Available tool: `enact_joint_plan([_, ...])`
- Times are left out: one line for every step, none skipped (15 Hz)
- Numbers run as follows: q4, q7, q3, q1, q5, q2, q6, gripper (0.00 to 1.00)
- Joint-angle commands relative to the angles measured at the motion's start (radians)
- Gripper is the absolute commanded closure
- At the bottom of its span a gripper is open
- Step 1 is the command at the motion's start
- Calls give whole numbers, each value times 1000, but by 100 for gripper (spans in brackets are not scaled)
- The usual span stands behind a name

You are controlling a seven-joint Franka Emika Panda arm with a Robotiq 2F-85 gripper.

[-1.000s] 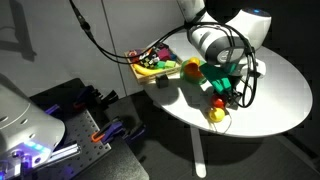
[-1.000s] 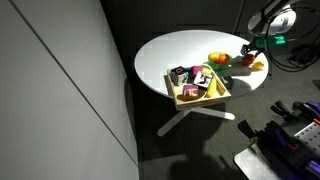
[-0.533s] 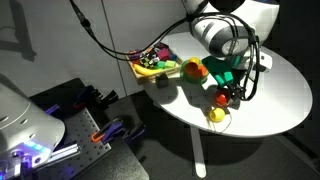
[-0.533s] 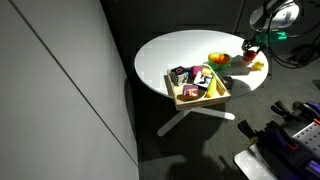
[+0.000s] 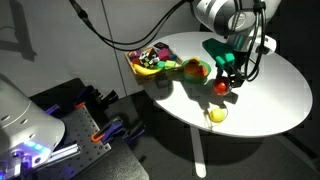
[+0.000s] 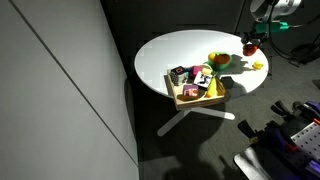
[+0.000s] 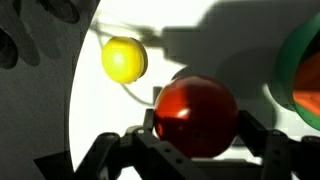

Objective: Pick up the red toy apple and put it in the tray

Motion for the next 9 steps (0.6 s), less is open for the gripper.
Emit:
enact_joint_plan([-33,19,-4,20,-10,-76,-62,43])
enact_joint_plan([-44,17,-4,26,-12,-95,-66,43])
enact_joint_plan([-56,19,-6,32,-14,-112,-66,43])
enact_joint_plan([-64,19,-6,36,-15,-126,-68,43])
enact_joint_plan([-79,18,-7,40,-17,-144,-63,43])
enact_joint_plan([-92,21,-9,46,-20,-160,-61,43])
enact_joint_plan([-104,22,-10,49,-22,-174,-59,43])
enact_joint_plan([-117,20,-10,51,-23,-191,-59,43])
enact_joint_plan([-128,21,-11,53,-26,-203,-62,43])
